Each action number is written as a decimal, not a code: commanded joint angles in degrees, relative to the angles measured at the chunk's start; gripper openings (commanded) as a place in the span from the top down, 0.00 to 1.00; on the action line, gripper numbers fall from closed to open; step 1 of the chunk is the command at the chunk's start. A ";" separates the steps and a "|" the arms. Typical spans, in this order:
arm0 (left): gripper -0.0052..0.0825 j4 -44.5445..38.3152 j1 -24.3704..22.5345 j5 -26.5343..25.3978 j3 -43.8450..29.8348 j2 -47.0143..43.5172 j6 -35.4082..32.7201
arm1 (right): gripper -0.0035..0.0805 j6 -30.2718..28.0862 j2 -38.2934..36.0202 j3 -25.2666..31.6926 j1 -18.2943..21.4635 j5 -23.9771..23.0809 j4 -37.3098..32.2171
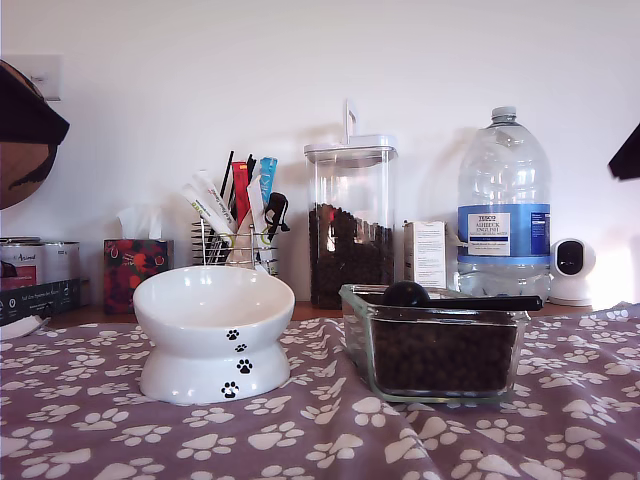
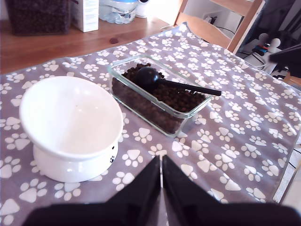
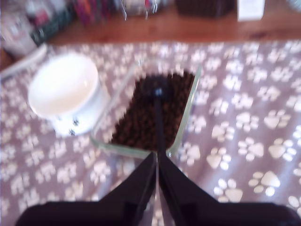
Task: Measure one spoon of cat food and pour it into the food bowl
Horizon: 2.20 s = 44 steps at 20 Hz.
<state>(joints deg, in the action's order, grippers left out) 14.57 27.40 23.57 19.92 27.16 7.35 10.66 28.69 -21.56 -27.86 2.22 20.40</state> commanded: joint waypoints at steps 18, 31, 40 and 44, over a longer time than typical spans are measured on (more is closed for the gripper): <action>0.96 -0.98 0.52 0.46 -0.39 0.24 0.22 | 0.78 -15.74 59.89 -53.99 -0.26 4.70 35.60; 0.96 -0.90 0.52 0.46 -0.39 0.24 0.22 | 0.74 -19.74 71.73 -56.94 -0.63 -0.81 36.44; 0.96 -0.87 0.52 0.46 -0.39 0.22 0.22 | 0.74 -20.13 73.48 -56.94 -2.03 -1.46 35.76; 0.96 -0.87 0.52 0.46 -0.39 0.22 0.22 | 0.74 -20.13 73.90 -56.94 -2.03 -2.84 35.80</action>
<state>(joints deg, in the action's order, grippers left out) 14.31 27.73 23.94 19.92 27.16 7.35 -9.10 101.27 -77.89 -29.74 -0.58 56.34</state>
